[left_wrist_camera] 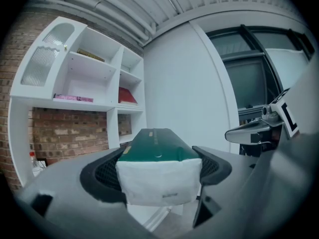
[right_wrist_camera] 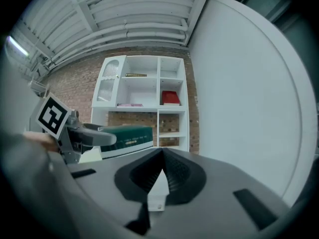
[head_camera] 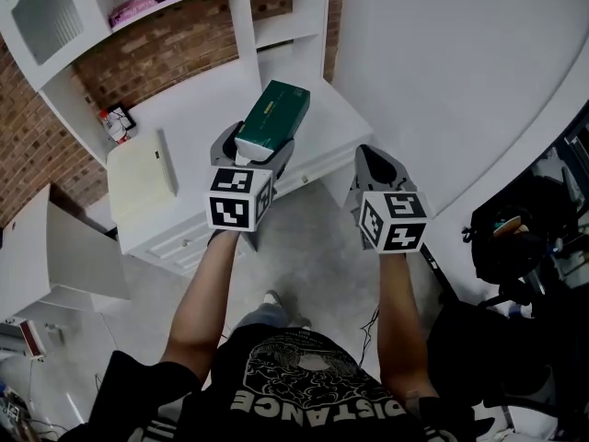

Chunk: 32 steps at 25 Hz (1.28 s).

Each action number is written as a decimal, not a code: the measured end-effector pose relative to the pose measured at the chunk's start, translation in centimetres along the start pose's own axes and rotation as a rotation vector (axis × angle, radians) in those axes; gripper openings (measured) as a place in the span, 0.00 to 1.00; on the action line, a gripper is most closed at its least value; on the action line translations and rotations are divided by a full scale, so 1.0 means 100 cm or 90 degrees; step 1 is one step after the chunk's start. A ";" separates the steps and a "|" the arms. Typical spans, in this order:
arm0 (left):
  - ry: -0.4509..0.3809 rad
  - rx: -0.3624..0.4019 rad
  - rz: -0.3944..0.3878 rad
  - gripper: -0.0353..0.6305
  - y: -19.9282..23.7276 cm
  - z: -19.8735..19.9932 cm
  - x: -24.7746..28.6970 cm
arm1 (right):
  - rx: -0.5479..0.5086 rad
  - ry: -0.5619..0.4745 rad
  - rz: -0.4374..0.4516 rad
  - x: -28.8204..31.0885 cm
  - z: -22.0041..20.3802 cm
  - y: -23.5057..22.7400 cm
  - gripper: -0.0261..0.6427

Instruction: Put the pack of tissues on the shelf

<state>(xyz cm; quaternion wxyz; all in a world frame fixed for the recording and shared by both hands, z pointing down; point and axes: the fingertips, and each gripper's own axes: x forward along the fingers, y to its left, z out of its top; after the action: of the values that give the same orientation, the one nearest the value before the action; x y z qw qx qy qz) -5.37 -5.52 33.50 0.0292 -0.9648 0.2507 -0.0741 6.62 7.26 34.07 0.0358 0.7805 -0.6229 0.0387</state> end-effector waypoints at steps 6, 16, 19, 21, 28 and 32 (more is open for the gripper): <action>0.001 -0.002 0.005 0.68 0.020 -0.004 0.036 | -0.002 0.003 0.000 0.039 -0.002 -0.014 0.04; -0.004 -0.006 -0.006 0.68 0.079 0.003 0.137 | -0.017 0.021 0.004 0.153 0.008 -0.041 0.05; -0.008 -0.011 -0.009 0.68 0.102 0.009 0.167 | -0.021 0.025 0.006 0.189 0.017 -0.045 0.04; -0.011 -0.011 -0.014 0.68 0.114 0.012 0.188 | -0.023 0.027 0.003 0.212 0.022 -0.050 0.04; -0.012 -0.008 -0.027 0.68 0.155 0.019 0.250 | -0.027 0.026 0.005 0.286 0.037 -0.060 0.04; -0.013 -0.006 -0.028 0.68 0.174 0.019 0.276 | -0.024 0.025 0.003 0.317 0.041 -0.066 0.04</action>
<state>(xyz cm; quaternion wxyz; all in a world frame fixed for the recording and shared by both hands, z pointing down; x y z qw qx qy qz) 10.38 -34.14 33.51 0.0254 -0.9709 0.2295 -0.0641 20.15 -22.48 33.26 0.0628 0.7773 -0.6245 0.0420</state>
